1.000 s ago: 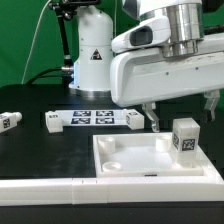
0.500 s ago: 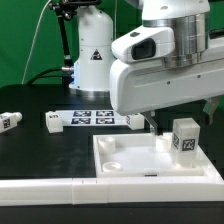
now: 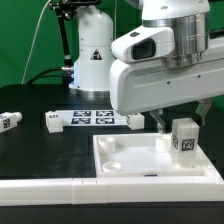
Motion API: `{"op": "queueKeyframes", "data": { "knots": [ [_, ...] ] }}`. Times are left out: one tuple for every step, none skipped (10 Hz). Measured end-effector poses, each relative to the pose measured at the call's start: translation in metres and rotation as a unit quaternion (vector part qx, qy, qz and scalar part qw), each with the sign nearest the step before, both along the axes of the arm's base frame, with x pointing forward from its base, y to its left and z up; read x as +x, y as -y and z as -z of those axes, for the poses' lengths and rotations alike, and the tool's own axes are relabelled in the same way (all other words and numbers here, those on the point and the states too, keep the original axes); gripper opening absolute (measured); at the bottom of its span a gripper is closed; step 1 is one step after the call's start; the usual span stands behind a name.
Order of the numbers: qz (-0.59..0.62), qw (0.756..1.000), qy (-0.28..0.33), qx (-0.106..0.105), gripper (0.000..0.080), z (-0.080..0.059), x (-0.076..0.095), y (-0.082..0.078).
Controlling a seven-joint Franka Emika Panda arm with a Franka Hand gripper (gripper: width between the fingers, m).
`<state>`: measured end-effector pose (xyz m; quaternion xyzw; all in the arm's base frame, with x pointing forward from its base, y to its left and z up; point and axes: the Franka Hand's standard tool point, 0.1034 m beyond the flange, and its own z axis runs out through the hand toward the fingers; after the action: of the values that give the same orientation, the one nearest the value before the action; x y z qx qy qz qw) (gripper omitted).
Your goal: Assemble one leg
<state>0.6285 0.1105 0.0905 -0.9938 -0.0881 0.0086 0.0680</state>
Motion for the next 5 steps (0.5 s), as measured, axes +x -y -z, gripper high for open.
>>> {"op": "queueKeyframes", "data": {
  "knots": [
    [0.000,1.000,0.000,0.000,0.0290,0.0000,0.0000,0.0000],
    [0.001,1.000,0.000,0.000,0.0290,0.0000,0.0000,0.0000],
    [0.017,1.000,-0.002,0.000,0.0290,0.0000,0.0000,-0.0001],
    [0.026,1.000,-0.003,0.000,0.0290,0.0002,-0.0002,-0.0003],
    [0.101,0.995,-0.004,0.002,0.0290,0.0001,-0.0016,-0.0011]
  ]
}}
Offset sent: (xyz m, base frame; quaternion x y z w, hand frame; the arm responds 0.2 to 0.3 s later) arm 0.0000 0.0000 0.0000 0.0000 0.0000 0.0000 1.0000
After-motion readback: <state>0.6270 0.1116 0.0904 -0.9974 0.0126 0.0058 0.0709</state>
